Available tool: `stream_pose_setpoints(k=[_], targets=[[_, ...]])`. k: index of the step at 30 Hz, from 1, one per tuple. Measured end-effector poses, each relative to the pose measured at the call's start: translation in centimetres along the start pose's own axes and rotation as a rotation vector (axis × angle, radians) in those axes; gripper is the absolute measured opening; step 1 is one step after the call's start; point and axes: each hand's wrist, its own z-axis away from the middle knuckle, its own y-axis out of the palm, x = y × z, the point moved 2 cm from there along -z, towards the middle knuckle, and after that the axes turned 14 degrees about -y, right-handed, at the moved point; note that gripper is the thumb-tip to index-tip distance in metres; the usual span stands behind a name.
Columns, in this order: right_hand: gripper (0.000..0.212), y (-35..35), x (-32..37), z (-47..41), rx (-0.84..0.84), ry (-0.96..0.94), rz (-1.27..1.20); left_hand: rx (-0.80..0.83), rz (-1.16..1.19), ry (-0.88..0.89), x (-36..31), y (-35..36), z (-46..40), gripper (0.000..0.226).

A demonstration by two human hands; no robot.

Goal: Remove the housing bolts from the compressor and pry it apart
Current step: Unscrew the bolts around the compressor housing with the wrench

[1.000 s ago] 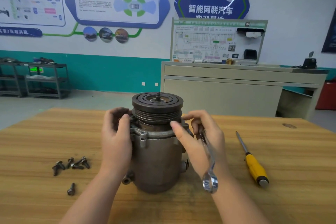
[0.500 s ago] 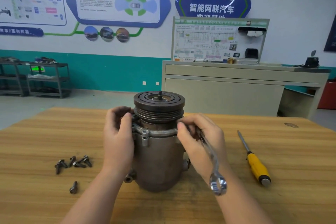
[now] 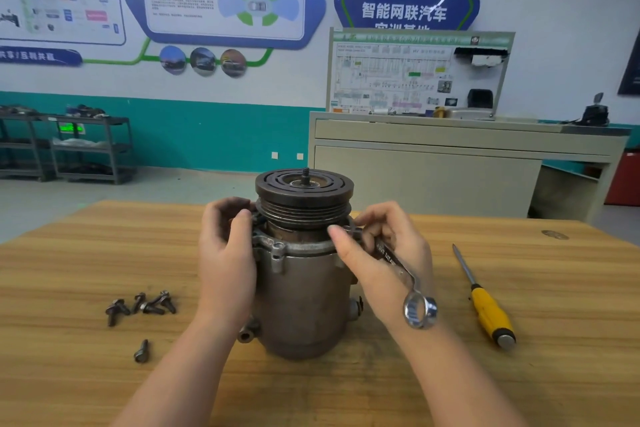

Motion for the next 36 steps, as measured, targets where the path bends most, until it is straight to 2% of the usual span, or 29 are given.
stream_pose_setpoints(k=[6,8,10,14,16,18,22,24,26,29,32,34,35,36], targets=[[0.001,-0.08,0.01,0.02,0.029,-0.048,-0.018,0.001,-0.013,0.007,0.11,-0.07,-0.04,0.014],[0.016,-0.14,0.00,0.02,0.012,-0.043,-0.010,0.002,-0.009,0.007,0.10,-0.07,-0.07,0.014],[0.021,-0.10,-0.04,-0.05,0.013,-0.058,-0.008,0.003,-0.011,0.007,0.11,-0.06,-0.05,0.014],[0.012,-0.21,0.03,-0.10,-0.008,-0.075,-0.012,0.005,-0.015,0.007,0.07,-0.04,0.00,0.013],[0.021,-0.22,-0.04,0.00,0.008,-0.030,-0.030,0.008,-0.011,0.004,0.10,-0.04,-0.06,0.013],[0.021,-0.10,-0.12,0.00,0.023,-0.009,-0.007,0.007,-0.010,0.004,0.13,-0.05,-0.06,0.013],[0.005,0.13,0.00,0.12,0.012,-0.076,0.014,0.012,-0.008,-0.004,0.06,-0.11,0.06,0.013],[0.008,0.03,0.11,0.25,0.007,-0.092,-0.010,0.011,-0.010,-0.006,0.01,-0.15,0.07,0.013],[0.003,-0.10,0.23,0.11,-0.002,-0.060,-0.016,0.008,-0.019,-0.005,-0.04,-0.15,0.07,0.013],[0.016,0.02,0.08,0.00,-0.005,-0.056,-0.016,0.008,-0.020,-0.007,-0.02,-0.20,0.07,0.012],[0.017,0.16,0.23,0.16,0.016,-0.115,0.011,0.007,-0.015,-0.009,0.01,-0.19,0.04,0.014],[0.007,0.07,0.20,0.18,0.006,-0.104,0.015,0.002,-0.016,-0.005,0.00,-0.17,-0.01,0.015],[0.007,-0.02,0.16,0.20,0.002,-0.086,0.017,-0.001,-0.013,-0.005,0.05,-0.15,0.00,0.015],[0.017,-0.08,0.08,0.21,-0.001,-0.071,0.019,-0.006,-0.008,-0.006,0.13,-0.13,0.04,0.013]])
